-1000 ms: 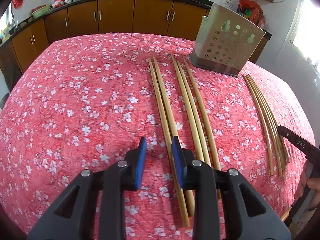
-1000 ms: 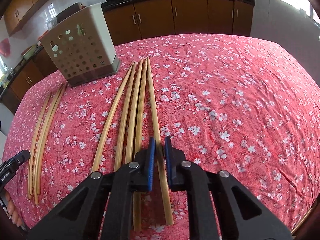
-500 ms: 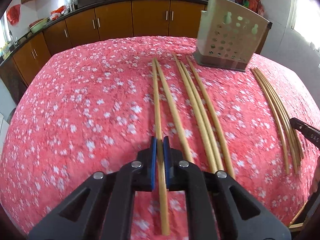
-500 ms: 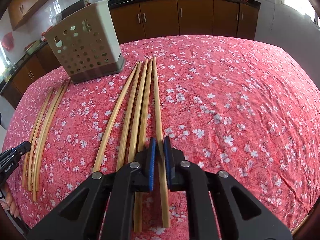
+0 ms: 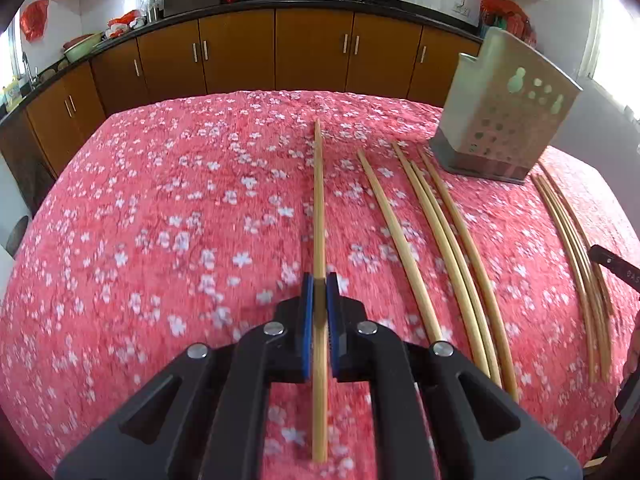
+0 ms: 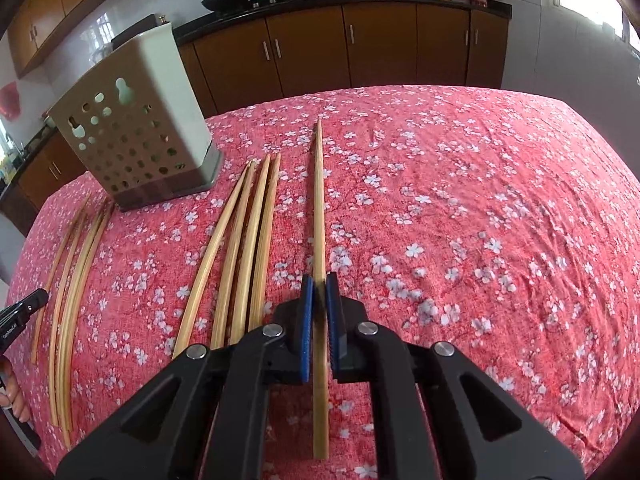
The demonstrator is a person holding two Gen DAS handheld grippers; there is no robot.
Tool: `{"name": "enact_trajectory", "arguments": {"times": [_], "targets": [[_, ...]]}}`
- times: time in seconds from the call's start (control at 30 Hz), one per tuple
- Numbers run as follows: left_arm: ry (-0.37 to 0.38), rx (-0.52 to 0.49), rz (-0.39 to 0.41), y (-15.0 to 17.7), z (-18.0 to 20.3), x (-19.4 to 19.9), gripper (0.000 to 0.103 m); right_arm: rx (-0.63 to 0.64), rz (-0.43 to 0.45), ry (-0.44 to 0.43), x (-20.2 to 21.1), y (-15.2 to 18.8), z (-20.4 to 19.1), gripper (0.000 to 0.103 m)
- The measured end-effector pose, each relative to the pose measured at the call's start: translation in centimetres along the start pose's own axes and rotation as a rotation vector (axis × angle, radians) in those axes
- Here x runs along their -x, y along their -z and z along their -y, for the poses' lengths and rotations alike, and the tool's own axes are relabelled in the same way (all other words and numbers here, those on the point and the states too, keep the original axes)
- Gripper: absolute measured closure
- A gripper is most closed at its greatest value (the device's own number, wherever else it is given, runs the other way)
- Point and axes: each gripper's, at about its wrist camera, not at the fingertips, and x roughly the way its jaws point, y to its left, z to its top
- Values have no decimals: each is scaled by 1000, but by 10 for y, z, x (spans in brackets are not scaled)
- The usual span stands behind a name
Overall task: Organize utensils
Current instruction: 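Lift the held chopsticks upright with both tools toward the perforated holder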
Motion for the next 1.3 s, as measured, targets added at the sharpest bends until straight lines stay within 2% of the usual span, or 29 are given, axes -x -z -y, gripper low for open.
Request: {"name": "enact_trajectory", "arguments": {"times": [0.27, 0.43, 0.53, 0.67, 0.93, 1.07, 1.3], "targets": [[-3, 2, -2, 15, 6, 14, 95, -2, 4, -5, 16, 22, 1, 95], [-15, -13, -3, 16, 9, 15, 95, 5, 5, -7, 17, 21, 1, 95], [-18, -21, 9, 14, 11, 21, 95, 3, 51, -17, 35, 20, -1, 96], [-9, -22, 77, 6, 12, 41, 95, 3, 135, -30, 63, 10, -1, 96], [10, 14, 265, -25, 11, 98, 95, -13, 301, -65, 108, -12, -5, 96], [-1, 20, 319, -39, 13, 112, 95, -17, 353, -75, 120, -20, -8, 96], [-23, 16, 362, -66, 14, 121, 95, -3, 394, -72, 126, -39, -12, 96]]}}
